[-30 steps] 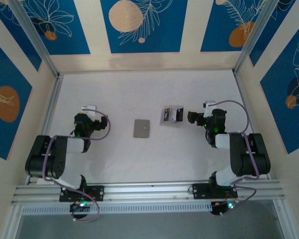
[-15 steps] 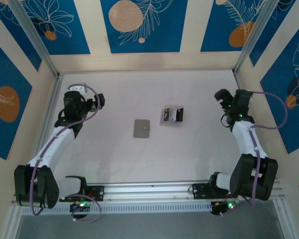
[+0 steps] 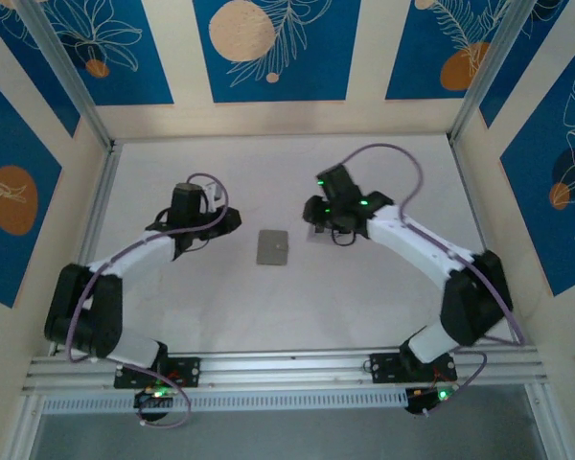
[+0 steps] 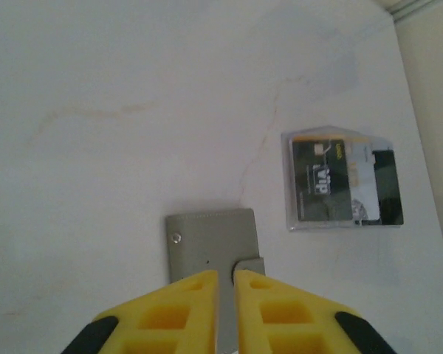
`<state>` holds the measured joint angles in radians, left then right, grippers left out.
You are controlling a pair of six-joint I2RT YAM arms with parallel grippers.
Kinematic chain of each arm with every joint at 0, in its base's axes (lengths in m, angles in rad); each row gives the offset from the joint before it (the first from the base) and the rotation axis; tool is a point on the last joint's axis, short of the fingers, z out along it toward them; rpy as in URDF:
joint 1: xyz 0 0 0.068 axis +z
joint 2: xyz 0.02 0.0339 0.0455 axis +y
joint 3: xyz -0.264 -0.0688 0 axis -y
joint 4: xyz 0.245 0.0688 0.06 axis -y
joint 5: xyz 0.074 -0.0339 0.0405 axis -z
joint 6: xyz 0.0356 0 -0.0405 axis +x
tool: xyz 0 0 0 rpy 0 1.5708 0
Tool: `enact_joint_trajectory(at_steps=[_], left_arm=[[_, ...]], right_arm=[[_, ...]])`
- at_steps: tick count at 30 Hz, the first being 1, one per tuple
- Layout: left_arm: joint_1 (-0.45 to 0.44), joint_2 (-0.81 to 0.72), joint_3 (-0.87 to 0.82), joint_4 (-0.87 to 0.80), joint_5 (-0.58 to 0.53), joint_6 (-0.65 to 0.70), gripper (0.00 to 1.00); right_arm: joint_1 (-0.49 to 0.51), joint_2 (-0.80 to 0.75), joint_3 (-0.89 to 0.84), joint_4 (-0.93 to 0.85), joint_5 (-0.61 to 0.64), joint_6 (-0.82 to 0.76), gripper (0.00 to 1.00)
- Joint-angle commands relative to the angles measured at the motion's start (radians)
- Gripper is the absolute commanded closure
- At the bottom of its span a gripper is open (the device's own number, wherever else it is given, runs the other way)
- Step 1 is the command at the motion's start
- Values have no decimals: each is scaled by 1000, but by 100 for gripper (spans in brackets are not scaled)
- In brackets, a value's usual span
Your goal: Put the credit cards into the card holder
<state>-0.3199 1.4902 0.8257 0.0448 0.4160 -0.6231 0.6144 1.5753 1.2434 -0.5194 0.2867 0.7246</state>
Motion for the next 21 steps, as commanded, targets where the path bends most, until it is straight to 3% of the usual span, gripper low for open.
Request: enact_joint_trajectory(at_steps=[1, 9, 15, 21], left_arm=[[-39, 84, 40, 83, 106, -68, 95], [-109, 236, 75, 137, 117, -101, 100], [-116, 262, 19, 138, 9, -112, 100], [-120, 307, -41, 200, -8, -130, 100]], right_arm=[[65, 153, 115, -113, 11, -8, 68], [144, 407, 288, -186, 6, 0, 68], [155, 478, 321, -198, 14, 7, 65], [156, 531, 336, -182, -14, -2, 60]])
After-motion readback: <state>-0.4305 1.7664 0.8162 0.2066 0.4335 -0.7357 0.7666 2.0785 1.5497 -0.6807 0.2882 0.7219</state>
